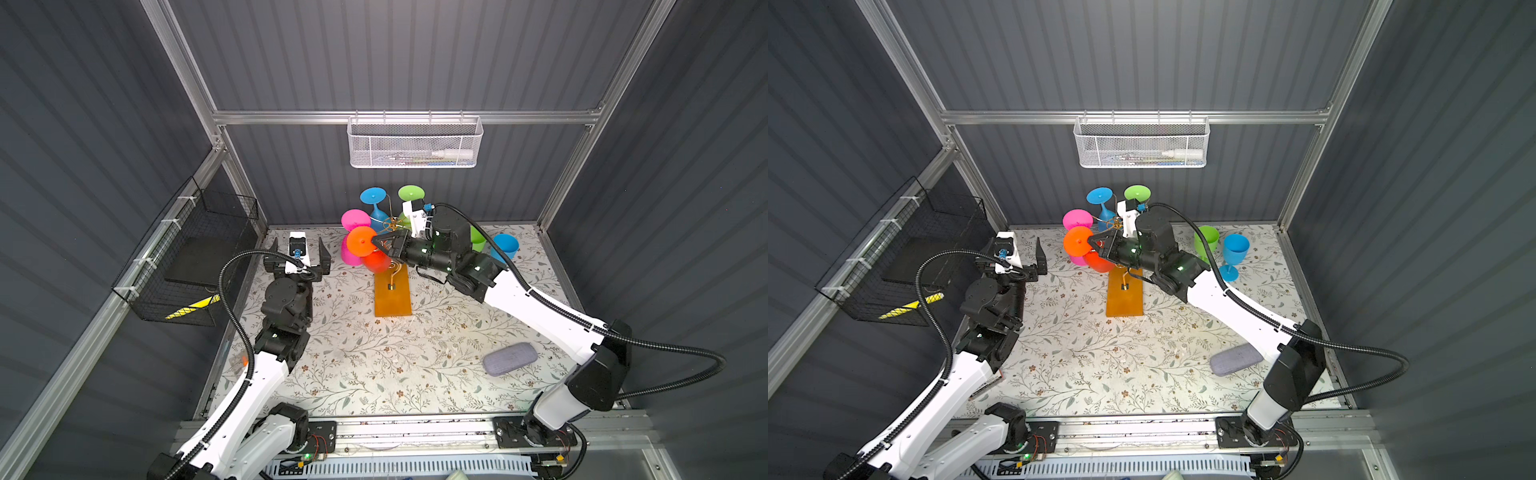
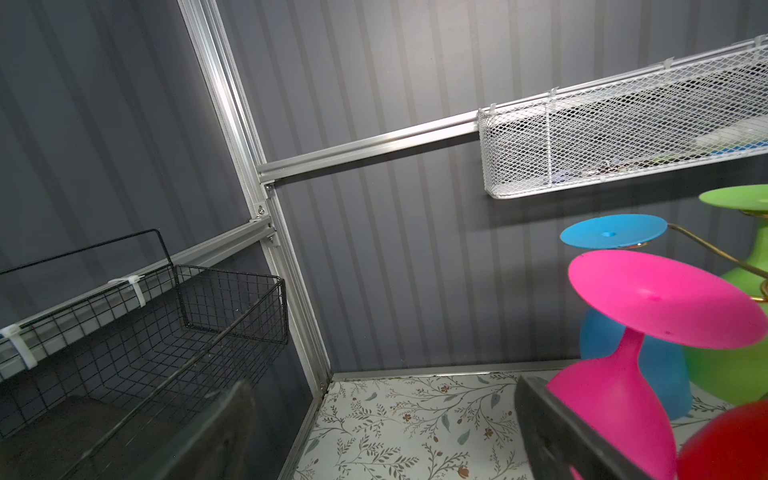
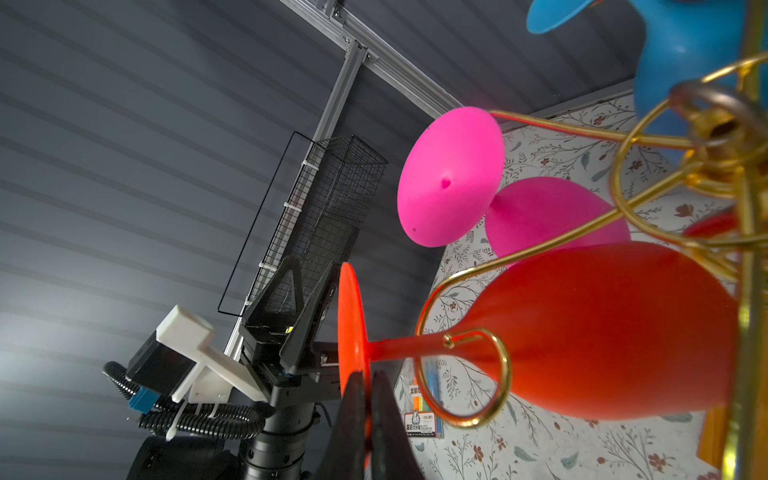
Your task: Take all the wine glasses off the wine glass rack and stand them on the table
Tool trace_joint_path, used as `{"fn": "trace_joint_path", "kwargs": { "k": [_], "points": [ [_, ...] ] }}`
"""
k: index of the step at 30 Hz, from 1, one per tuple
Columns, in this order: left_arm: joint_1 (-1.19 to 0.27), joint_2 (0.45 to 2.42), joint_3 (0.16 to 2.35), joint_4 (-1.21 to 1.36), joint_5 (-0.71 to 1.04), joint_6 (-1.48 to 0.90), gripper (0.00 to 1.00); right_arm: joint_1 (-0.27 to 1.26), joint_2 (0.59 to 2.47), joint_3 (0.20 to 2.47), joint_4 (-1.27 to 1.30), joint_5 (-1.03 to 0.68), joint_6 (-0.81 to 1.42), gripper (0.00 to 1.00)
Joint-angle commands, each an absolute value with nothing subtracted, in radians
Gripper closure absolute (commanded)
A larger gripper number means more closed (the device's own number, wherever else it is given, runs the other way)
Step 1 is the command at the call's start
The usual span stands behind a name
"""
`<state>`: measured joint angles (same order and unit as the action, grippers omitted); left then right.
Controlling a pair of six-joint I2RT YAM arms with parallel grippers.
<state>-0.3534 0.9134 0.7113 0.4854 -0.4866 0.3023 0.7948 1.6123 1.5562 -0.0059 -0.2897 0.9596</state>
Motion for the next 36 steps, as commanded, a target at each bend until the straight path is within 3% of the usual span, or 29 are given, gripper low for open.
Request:
{"fn": "trace_joint_path", "kwargs": {
  "k": [1, 36],
  "points": [
    [-0.348, 0.898, 0.702, 0.486, -0.489, 0.285, 0.0, 0.802, 1.621, 1.587, 0.012, -0.28, 0.937, 1.0],
    [-0.348, 0.9, 0.702, 0.486, -0.489, 0.285, 0.0, 0.776, 1.589, 1.538, 0.034, -0.154, 0.937, 1.0]
  ]
}}
